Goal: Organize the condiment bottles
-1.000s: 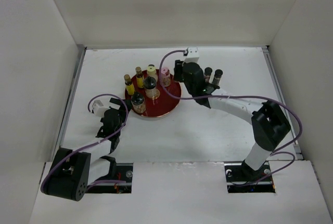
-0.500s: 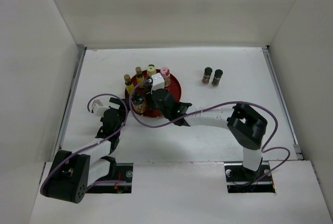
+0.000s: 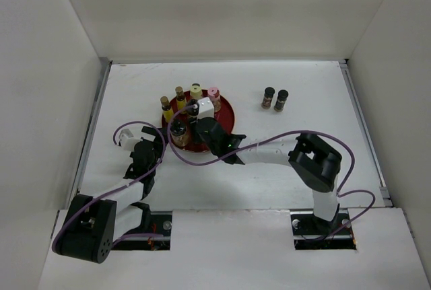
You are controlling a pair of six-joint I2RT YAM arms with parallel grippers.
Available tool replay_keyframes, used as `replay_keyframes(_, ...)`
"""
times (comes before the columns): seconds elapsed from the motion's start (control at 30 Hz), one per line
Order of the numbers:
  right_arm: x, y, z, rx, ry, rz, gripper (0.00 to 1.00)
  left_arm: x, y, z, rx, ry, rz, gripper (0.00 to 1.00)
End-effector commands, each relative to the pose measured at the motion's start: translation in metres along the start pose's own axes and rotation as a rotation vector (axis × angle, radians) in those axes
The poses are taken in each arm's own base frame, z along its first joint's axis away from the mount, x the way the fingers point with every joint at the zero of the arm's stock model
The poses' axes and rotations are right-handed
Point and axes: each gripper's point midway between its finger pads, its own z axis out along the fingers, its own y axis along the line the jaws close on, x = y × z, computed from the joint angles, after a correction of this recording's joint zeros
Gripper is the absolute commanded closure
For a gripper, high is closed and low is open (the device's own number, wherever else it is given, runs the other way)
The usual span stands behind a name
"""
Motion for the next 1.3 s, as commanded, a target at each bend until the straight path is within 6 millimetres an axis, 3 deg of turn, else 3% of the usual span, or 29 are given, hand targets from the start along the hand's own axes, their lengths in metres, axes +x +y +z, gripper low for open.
replay_keyframes(0.0, -0.007, 0.001, 0.002, 0.013, -0.042, 0.048, 0.46, -0.006, -0.021, 0.0, 0.068, -0.02, -0.019, 0.0)
replay_keyframes(0.17, -0.021, 0.004, -0.007, -0.011, -0.072, 0.071, 0.22, -0.007, -0.022, 0.0, 0.072, -0.023, -0.016, 0.0)
replay_keyframes(0.33, -0.047, 0.001, -0.026, -0.034, -0.117, 0.099, 0.14, -0.007, -0.025, -0.001, 0.082, -0.024, -0.013, 0.0)
replay_keyframes(0.47, -0.088, -0.017, -0.052, -0.068, -0.206, 0.167, 0.11, -0.007, -0.024, -0.002, 0.081, -0.022, -0.012, 0.0)
replay_keyframes(0.57, -0.108, -0.06, -0.062, -0.021, -0.27, 0.202, 0.14, -0.01, -0.026, -0.003, 0.088, -0.034, -0.016, 0.0)
replay_keyframes(0.67, -0.113, -0.125, -0.058, 0.105, -0.279, 0.232, 0.37, -0.01, -0.024, -0.003, 0.075, -0.037, -0.009, 0.0)
replay_keyframes(0.73, -0.105, -0.174, -0.05, 0.219, -0.248, 0.253, 0.55, -0.009, -0.023, -0.003, 0.074, -0.03, -0.01, 0.0)
replay_keyframes(0.8, -0.094, -0.217, -0.045, 0.329, -0.201, 0.265, 0.65, -0.01, -0.025, -0.003, 0.076, -0.035, -0.009, 0.0)
replay_keyframes(0.9, -0.088, -0.265, -0.042, 0.461, -0.173, 0.265, 0.61, -0.009, -0.021, -0.001, 0.065, -0.035, -0.006, 0.0)
replay_keyframes(1.0, -0.088, -0.3, -0.042, 0.551, -0.172, 0.261, 0.44, -0.007, -0.02, -0.001, 0.063, -0.025, -0.007, 0.0)
replay_keyframes(1.1, -0.089, -0.334, -0.049, 0.652, -0.168, 0.242, 0.37, -0.009, -0.021, 0.0, 0.063, -0.034, -0.006, 0.0)
replay_keyframes(1.2, -0.086, -0.364, -0.057, 0.737, -0.16, 0.229, 0.32, -0.006, -0.019, 0.001, 0.055, -0.025, -0.003, 0.0)
replay_keyframes(1.27, -0.08, -0.372, -0.055, 0.746, -0.139, 0.229, 0.31, -0.006, -0.02, 0.001, 0.06, -0.022, -0.005, 0.0)
